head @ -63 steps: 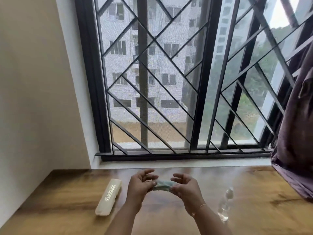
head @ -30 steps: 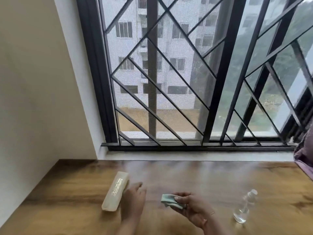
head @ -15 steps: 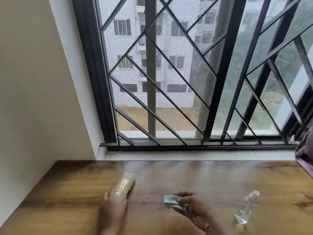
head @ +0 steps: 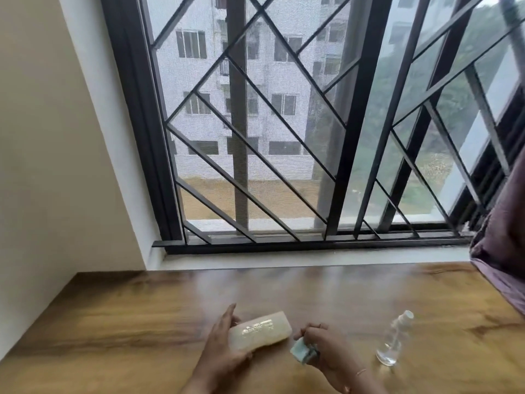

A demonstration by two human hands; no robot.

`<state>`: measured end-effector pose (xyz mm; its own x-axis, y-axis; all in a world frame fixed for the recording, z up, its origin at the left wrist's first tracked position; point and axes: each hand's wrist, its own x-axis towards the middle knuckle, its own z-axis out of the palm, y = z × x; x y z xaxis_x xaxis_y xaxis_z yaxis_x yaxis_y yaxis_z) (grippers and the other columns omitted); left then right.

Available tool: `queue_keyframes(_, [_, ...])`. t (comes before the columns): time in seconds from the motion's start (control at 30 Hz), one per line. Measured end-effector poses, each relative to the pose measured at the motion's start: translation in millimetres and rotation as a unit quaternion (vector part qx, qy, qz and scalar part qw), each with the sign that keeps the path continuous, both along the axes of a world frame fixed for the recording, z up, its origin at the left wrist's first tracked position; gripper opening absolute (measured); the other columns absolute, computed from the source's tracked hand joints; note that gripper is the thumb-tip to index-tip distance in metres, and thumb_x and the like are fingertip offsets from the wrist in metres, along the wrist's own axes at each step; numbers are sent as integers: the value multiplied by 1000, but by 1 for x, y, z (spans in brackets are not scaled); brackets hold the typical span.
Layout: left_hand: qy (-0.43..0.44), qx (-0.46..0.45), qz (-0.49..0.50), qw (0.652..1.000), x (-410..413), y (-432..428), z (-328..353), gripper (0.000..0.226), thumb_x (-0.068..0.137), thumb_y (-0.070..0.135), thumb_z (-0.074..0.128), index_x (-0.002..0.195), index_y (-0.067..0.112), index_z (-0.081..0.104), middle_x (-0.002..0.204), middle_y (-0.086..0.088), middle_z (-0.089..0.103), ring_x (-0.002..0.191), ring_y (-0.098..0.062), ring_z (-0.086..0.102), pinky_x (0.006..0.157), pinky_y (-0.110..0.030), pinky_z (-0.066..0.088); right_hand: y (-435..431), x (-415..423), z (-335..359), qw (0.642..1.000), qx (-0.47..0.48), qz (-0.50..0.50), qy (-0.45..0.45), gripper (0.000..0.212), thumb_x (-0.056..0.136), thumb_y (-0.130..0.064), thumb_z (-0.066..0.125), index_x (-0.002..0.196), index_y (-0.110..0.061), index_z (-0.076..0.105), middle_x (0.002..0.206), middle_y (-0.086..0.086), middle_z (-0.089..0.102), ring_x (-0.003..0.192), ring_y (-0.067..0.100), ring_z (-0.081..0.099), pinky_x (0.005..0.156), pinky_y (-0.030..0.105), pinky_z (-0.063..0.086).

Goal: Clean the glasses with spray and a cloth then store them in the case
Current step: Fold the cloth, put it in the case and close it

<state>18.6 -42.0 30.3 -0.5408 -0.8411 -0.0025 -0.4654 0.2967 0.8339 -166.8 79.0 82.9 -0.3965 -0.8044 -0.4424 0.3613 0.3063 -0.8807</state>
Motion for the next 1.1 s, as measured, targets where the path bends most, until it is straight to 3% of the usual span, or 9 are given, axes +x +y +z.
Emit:
queue_keyframes(0.07, [13, 5, 22, 1000, 3, -2, -7, 110, 50, 34, 83, 141, 15, 25, 110, -3, 54, 105, 2, 33, 83, 11, 7, -1, 9, 2, 999, 1, 14, 49, 3, 59, -7, 67, 57, -7, 65, 50, 7, 51, 42, 17, 50, 40, 20, 39])
queue_keyframes(0.13, [20, 1, 28, 999, 6, -3, -12, 117, 45, 45, 79, 143, 19, 20, 107, 1, 57, 107, 0, 34, 84, 5, 18, -4, 15, -3, 977, 5, 35, 208, 12, 56, -18, 78, 62, -18, 67, 48, -5, 52, 45, 8, 50, 47, 20, 42])
queue_keyframes(0.27, [31, 11, 38, 999, 11, -3, -12, 128, 40, 50, 69, 143, 17, 1, 104, 8, 58, 102, 7, 43, 80, 7, 24, -23, 29, -22, 797, -17, 157, 583, 42, 59, -30, 63, 101, -29, 65, 75, -7, 63, 72, 13, 60, 70, 26, 48])
queue_keyframes(0.37, [47, -4, 31, 998, 13, -4, -11, 128, 40, 48, 66, 140, 11, -4, 92, 20, 61, 97, 30, 36, 78, 8, 24, -34, 40, -28, 661, 18, 221, 717, 51, 36, -39, 69, 87, -30, 66, 67, -10, 60, 58, 12, 61, 45, 20, 47])
queue_keyframes(0.47, [56, -3, 29, 998, 16, -8, -18, 127, 40, 45, 68, 141, 15, -3, 100, 24, 59, 96, 17, 47, 77, 3, 33, -44, 47, -23, 603, 63, 250, 755, 52, 21, -38, 73, 72, -26, 70, 53, -6, 59, 46, 7, 57, 37, 15, 40])
queue_keyframes(0.6, [74, -2, 22, 997, 18, -11, -21, 129, 43, 38, 76, 141, 26, -8, 107, 29, 53, 91, 6, 57, 77, -7, 44, -51, 48, -25, 574, 75, 287, 763, 35, 34, -27, 76, 66, -22, 63, 55, -1, 60, 47, 15, 59, 37, 20, 42])
queue_keyframes(0.7, [100, 24, 24, 994, 16, -10, -16, 128, 48, 18, 80, 140, 35, -6, 96, 8, 63, 86, 1, 61, 75, -17, 51, -55, 46, -16, 565, 61, 314, 761, 23, 66, -16, 63, 88, -9, 60, 85, 13, 64, 77, 32, 62, 63, 35, 50])
queue_keyframes(0.8, [109, 48, 27, 993, 13, -10, -16, 127, 50, 3, 78, 138, 37, -8, 103, 3, 59, 88, 3, 59, 72, -11, 49, -61, 42, -7, 564, 50, 341, 751, 27, 78, -8, 50, 103, 0, 55, 106, 22, 59, 97, 40, 55, 78, 45, 46])
queue_keyframes(1.1, [109, 78, 20, 991, 16, -21, -19, 132, 38, 24, 73, 137, 37, -14, 106, 4, 57, 90, 3, 58, 79, -12, 47, -73, 45, 6, 489, 63, 414, 765, 22, 79, -1, 50, 97, 6, 60, 102, 25, 60, 92, 42, 57, 72, 42, 45])
